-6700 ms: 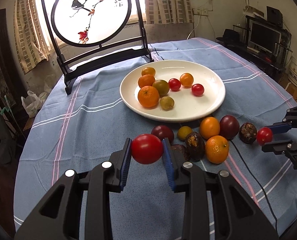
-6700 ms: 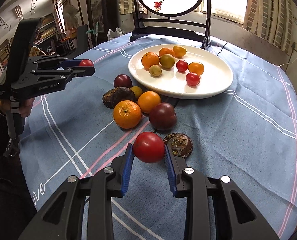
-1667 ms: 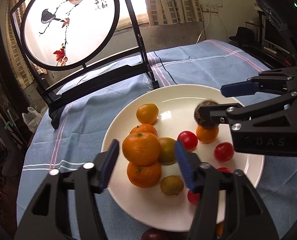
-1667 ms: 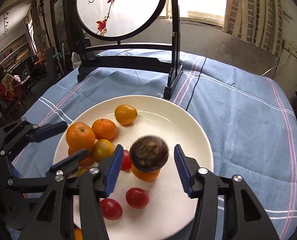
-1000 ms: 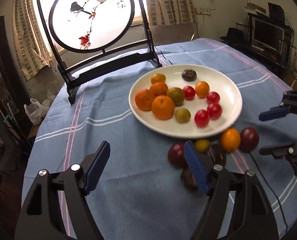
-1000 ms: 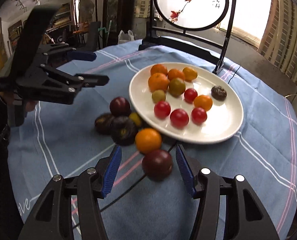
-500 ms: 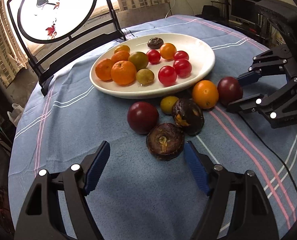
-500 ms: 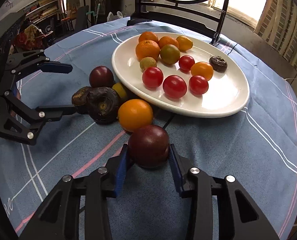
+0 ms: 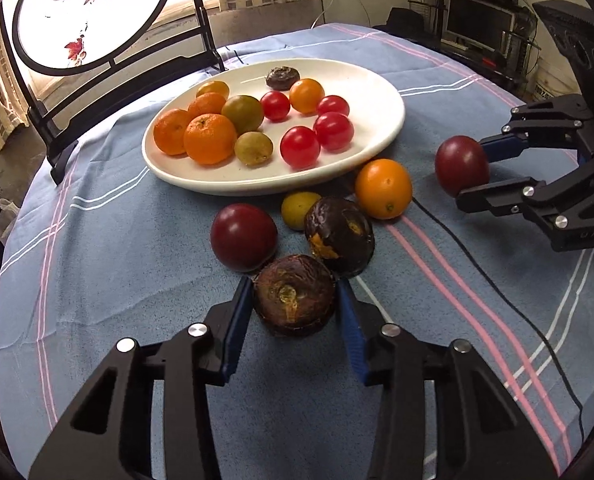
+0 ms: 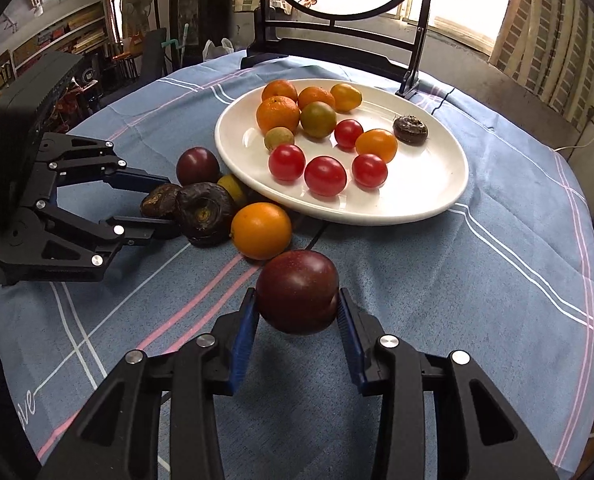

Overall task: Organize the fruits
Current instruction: 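Carry the dried fruit and dark tomato onto the white plate and open both tools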

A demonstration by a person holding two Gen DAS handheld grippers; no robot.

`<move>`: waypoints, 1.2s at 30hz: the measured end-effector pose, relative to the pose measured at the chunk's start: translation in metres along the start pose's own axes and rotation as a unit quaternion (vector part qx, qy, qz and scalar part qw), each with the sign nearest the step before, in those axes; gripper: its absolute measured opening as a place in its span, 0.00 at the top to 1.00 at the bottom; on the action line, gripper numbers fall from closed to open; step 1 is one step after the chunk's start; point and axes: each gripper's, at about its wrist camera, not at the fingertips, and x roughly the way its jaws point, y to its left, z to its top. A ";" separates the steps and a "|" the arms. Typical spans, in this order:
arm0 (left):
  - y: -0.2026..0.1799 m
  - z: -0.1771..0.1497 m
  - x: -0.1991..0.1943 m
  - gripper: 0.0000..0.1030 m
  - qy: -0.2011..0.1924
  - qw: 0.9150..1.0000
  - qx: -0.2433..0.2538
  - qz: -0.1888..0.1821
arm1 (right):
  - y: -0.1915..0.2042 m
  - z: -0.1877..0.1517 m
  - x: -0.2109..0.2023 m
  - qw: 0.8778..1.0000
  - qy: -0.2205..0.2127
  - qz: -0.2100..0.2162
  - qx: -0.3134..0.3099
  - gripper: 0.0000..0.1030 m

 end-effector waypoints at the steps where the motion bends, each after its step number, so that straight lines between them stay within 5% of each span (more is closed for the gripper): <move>1: 0.001 0.000 -0.006 0.60 -0.007 1.000 -0.002 0.000 | 0.001 0.000 -0.003 1.000 -0.003 0.002 0.000 0.61; 12: 0.007 0.039 -0.061 0.60 -0.104 0.991 -0.032 0.074 | 0.012 0.024 -0.043 0.997 -0.075 0.017 0.005 0.62; 36: 0.029 0.119 -0.026 0.60 -0.131 0.984 -0.070 0.101 | -0.041 0.099 -0.041 0.984 -0.157 0.018 0.080 0.61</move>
